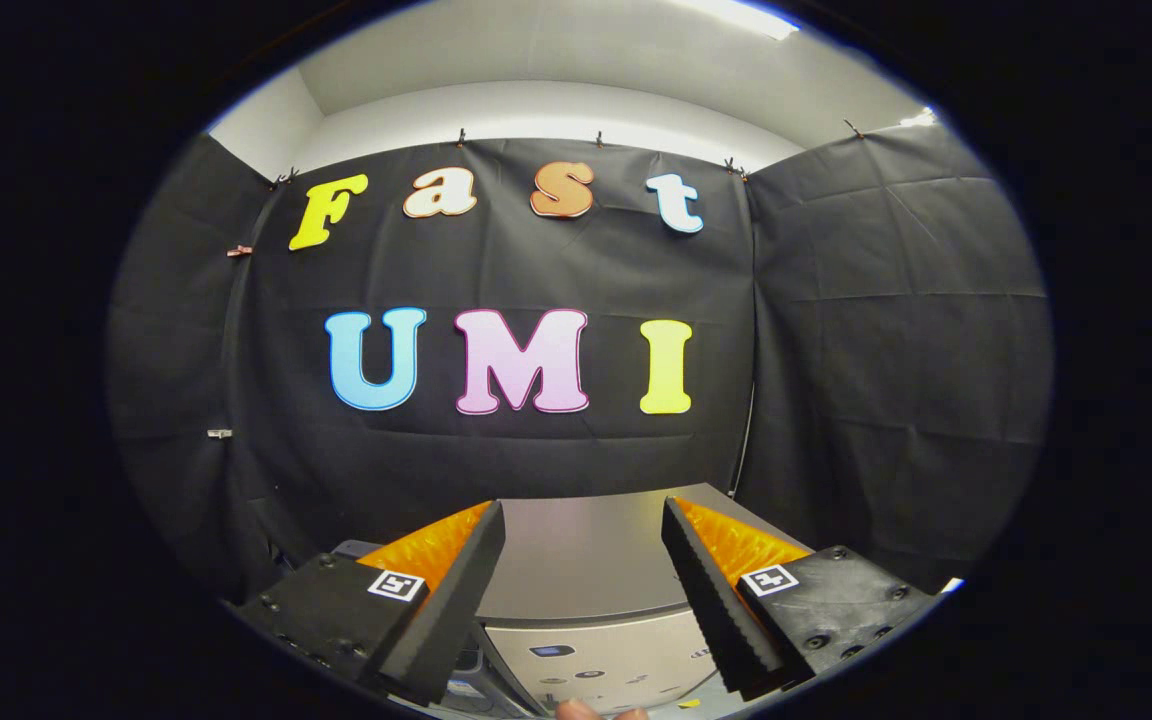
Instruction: Put the clothes into the washing machine and then close the washing machine lid.
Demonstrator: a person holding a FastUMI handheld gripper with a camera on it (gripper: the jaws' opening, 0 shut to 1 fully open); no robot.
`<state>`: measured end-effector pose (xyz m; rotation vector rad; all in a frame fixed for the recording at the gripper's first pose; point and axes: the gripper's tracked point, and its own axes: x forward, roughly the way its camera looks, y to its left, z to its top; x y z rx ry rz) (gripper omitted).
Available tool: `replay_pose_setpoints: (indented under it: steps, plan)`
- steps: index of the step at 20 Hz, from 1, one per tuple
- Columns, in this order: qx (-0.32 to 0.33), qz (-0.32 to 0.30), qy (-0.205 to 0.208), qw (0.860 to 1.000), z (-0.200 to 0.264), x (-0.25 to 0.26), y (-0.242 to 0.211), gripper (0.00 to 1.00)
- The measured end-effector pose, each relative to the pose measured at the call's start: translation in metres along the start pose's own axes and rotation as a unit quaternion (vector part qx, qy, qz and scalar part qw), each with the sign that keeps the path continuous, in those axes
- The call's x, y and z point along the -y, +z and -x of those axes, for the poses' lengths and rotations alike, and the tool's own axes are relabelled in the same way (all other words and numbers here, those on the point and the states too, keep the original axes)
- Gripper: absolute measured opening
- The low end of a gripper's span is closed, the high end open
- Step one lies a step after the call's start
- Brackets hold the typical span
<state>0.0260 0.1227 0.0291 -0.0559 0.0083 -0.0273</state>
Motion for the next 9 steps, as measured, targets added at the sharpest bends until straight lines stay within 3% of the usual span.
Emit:
replay_pose_setpoints:
  steps: [9]
  plan:
    - [0.002, -0.001, 0.0, 1.0, 0.0045, 0.0022, -0.0008, 0.99]
